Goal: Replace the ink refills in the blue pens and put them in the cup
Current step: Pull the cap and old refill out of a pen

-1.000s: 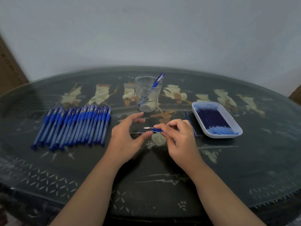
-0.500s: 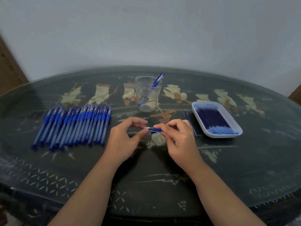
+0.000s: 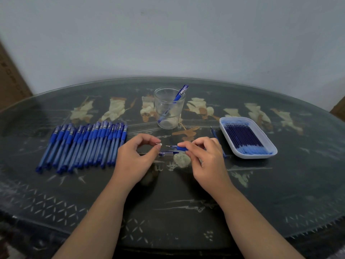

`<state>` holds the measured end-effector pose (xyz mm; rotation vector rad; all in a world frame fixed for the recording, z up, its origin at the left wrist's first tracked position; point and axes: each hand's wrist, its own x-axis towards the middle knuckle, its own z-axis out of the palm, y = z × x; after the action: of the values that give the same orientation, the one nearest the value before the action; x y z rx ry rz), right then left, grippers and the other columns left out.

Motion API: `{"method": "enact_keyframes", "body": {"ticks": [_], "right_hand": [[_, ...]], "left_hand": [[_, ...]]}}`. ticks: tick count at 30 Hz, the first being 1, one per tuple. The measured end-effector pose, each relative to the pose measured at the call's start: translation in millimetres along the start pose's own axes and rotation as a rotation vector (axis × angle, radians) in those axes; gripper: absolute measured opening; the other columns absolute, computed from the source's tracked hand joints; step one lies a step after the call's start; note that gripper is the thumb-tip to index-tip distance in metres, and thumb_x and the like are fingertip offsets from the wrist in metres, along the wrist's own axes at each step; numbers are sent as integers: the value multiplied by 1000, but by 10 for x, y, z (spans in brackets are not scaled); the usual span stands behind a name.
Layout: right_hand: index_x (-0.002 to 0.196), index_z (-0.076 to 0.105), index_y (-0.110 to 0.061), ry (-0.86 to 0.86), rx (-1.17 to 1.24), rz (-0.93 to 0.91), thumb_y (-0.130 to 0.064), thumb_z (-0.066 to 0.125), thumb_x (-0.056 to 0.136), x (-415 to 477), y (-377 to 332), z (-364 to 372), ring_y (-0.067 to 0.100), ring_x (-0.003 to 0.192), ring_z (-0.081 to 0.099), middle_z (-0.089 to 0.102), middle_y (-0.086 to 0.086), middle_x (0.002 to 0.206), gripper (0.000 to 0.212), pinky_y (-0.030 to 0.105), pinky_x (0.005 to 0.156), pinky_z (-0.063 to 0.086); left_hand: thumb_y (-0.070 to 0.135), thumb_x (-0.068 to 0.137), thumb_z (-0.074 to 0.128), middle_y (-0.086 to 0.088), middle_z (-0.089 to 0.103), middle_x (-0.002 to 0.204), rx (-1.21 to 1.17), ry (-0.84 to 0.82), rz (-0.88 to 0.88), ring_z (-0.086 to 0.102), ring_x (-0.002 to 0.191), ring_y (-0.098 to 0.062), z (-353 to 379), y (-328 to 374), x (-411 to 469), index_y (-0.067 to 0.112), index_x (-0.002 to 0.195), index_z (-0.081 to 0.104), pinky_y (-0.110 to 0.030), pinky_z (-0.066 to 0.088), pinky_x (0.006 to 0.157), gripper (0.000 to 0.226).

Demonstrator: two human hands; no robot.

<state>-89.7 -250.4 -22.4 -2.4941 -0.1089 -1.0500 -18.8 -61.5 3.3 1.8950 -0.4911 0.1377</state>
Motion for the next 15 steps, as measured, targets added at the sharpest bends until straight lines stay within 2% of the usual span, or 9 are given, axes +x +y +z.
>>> {"method": "enact_keyframes", "body": {"ticks": [1,2,3,5,6,9,15], "right_hand": [[113,72,-24,0,0,2,-2,62,89,-1,0,3,18,86,46,52,-4,90,34,39,78,45],[113,72,-25,-1,-1,4,-3,62,89,0,-1,7,18,87,46,52,-4,90,34,38,78,45],[113,72,-25,0,-2,5,-3,62,89,-2,-1,6,18,87,46,52,-4,90,34,38,78,45],[113,72,-25,4,-3,5,-2,63,88,-2,0,5,18,87,46,52,-4,90,35,38,79,45],[113,72,-24,4,-3,5,-2,63,88,-1,0,5,17,87,46,52,-4,90,35,37,79,45],[113,72,-25,2,-4,6,-2,63,88,4,-4,4,18,86,46,52,-4,90,35,38,79,46],[113,72,-24,7,-16,0,-2,63,88,3,-19,-11,18,86,47,52,-4,90,35,36,79,45]], "left_hand": [[11,81,74,13,69,86,115,-6,60,61,92,4,-22,-9,5,24,87,69,-10,43,88,15],[11,79,74,15,67,85,238,-23,128,61,90,2,-45,-21,15,25,86,68,-12,45,89,16],[13,78,73,17,64,85,346,-52,175,60,89,1,-71,-35,28,27,86,67,-21,47,92,17],[21,78,71,21,60,86,518,-124,173,56,92,-2,-118,-25,43,35,87,63,-34,42,97,18],[25,79,70,22,59,86,578,-149,148,54,94,-3,-125,-11,42,37,89,61,-33,36,97,19],[31,82,66,22,59,88,629,-164,93,51,98,-4,-110,9,38,40,100,56,-27,24,91,23],[30,83,67,23,59,93,584,-160,53,49,103,-2,-71,-8,54,40,109,55,-27,22,92,30]]}}
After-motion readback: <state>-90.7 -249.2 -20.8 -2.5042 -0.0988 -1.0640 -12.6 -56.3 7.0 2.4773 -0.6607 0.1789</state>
